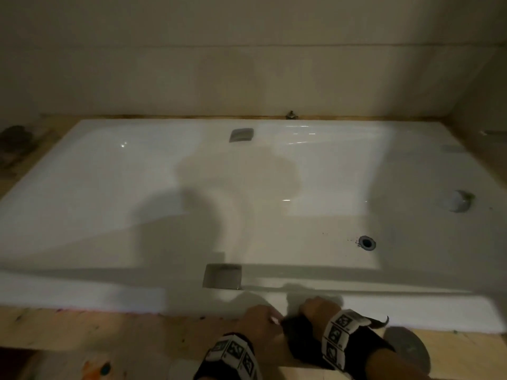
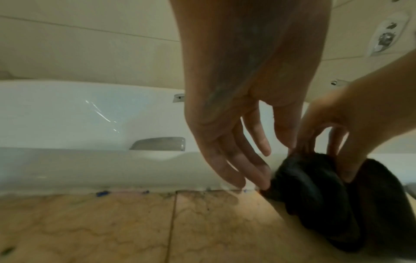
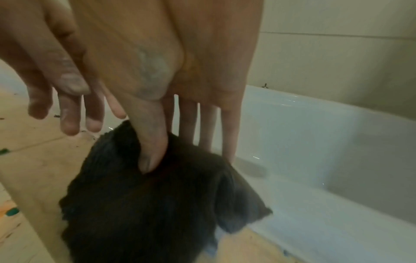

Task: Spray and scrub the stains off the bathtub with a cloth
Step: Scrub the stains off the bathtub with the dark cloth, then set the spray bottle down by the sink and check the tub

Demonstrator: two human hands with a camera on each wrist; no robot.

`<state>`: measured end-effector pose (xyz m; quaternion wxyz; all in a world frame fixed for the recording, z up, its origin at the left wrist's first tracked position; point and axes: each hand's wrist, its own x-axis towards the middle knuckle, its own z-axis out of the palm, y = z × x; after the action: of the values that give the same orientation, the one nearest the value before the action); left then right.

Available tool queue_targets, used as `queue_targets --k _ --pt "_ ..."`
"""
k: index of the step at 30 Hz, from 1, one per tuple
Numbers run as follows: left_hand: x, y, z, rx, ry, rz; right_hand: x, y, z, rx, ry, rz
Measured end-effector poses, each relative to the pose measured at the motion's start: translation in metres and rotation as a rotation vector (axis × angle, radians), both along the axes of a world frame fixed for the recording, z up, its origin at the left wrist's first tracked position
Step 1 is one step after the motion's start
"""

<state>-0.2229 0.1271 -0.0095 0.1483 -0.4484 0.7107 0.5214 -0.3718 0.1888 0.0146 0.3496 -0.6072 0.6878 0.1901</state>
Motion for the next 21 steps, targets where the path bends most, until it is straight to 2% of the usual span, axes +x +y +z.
queue_targets --k 4,7,11,16,21 --pt "0.021 -0.022 0.048 -0.159 0.017 0.136 0.002 -0.032 0.046 0.003 0.047 -0.015" --pt "0.041 -0.051 0.111 -0.28 0.007 0.25 0.012 -0.077 0.107 -0.096 0.022 0.042" --pt "0.083 -0.09 0.21 -0.42 0.008 0.5 0.053 -0.145 0.194 -0.263 -0.001 0.141" --pt "0.182 -0.11 0.313 -0.662 0.007 0.782 0.158 -0.204 0.282 -0.446 -0.055 0.349" --pt "0.316 -0.094 0.368 -0.896 -0.047 1.06 0.302 -0.222 0.331 -0.474 -0.159 0.6"
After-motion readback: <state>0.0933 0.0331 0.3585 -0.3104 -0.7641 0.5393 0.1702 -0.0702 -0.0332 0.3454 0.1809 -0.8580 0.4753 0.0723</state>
